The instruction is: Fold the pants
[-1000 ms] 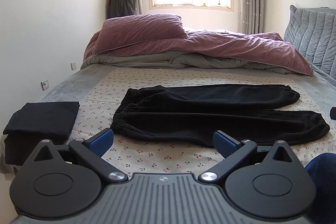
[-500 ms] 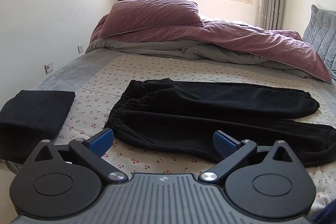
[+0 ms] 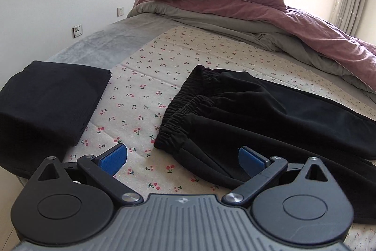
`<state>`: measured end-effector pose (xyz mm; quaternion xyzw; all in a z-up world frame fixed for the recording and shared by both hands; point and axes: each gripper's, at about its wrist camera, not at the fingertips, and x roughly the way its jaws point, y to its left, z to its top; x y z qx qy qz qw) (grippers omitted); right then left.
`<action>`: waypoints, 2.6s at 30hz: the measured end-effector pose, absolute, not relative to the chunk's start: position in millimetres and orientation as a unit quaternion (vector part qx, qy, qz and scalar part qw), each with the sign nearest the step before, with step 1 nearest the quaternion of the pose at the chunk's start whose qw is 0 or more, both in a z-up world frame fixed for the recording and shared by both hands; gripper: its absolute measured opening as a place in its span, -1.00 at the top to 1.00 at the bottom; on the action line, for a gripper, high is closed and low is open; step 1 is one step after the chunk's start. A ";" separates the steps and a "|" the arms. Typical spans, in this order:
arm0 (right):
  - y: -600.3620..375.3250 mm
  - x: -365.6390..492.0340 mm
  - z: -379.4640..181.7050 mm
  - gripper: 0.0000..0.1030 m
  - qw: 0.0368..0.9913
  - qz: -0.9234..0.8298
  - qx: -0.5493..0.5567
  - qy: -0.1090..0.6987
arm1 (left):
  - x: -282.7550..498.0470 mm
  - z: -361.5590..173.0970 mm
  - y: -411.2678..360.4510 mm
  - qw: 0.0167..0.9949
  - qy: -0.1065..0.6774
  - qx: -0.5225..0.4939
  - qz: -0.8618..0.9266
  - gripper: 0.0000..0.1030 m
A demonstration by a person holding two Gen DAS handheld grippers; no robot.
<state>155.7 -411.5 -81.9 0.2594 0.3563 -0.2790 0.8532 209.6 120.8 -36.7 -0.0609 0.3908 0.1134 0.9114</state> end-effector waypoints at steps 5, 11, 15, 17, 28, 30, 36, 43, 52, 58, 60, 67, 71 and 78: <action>-468.1 152.4 -133.5 -0.91 0.821 -0.328 0.274 0.379 | 236.9 -82.2 172.5 0.885 0.426 -0.137 0.124 -0.82; -497.5 147.8 -177.6 -0.22 0.794 -0.336 0.334 0.380 | 276.5 -115.5 170.6 0.882 0.431 -0.157 0.109 -0.81; -488.9 164.5 -178.9 -0.11 0.823 -0.326 0.292 0.363 | 302.3 -138.3 167.9 0.862 0.458 -0.188 0.108 0.02; -486.1 176.2 -181.3 0.34 0.838 -0.310 0.271 0.359 | 303.7 -138.3 164.6 0.866 0.447 -0.186 0.124 0.37; -477.8 112.5 -127.5 0.94 0.873 -0.267 0.301 0.275 | 233.7 -114.7 233.2 0.866 0.403 -0.283 0.083 0.92; -470.9 107.1 -130.4 0.94 0.875 -0.259 0.288 0.291 | 220.6 -120.4 243.1 0.862 0.406 -0.292 0.081 0.92; -465.7 108.0 -185.9 0.94 0.843 -0.282 0.263 0.375 | 214.6 -139.2 223.1 0.876 0.447 -0.178 0.044 0.56; -451.1 110.0 -127.9 -0.48 0.844 -0.379 0.164 0.341 | 200.4 -74.4 238.7 0.902 0.409 -0.113 0.081 -0.12; -360.6 231.0 -43.1 -0.59 0.908 -0.198 0.184 0.320 | 325.6 -83.1 155.8 0.908 0.415 -0.057 0.020 -0.56; -294.8 295.2 -116.6 -0.50 0.907 -0.121 0.130 0.383 | 395.3 -137.5 142.4 0.886 0.456 -0.015 0.079 -0.17; -287.9 302.5 -132.5 -0.31 0.884 -0.142 0.087 0.437 | 399.4 -138.8 143.5 0.890 0.449 -0.038 0.063 0.76; -317.7 291.2 -127.9 -0.35 0.886 -0.169 0.137 0.410 | 406.2 -125.2 164.7 0.912 0.379 0.000 0.159 1.00; -313.1 294.7 -130.4 -0.37 0.884 -0.165 0.135 0.416 | 403.3 -118.2 194.4 0.895 0.421 -0.132 0.069 1.00; -297.2 296.9 -128.6 -0.47 0.888 -0.142 0.127 0.419 | 395.5 -124.9 160.2 0.895 0.438 -0.075 0.034 -0.11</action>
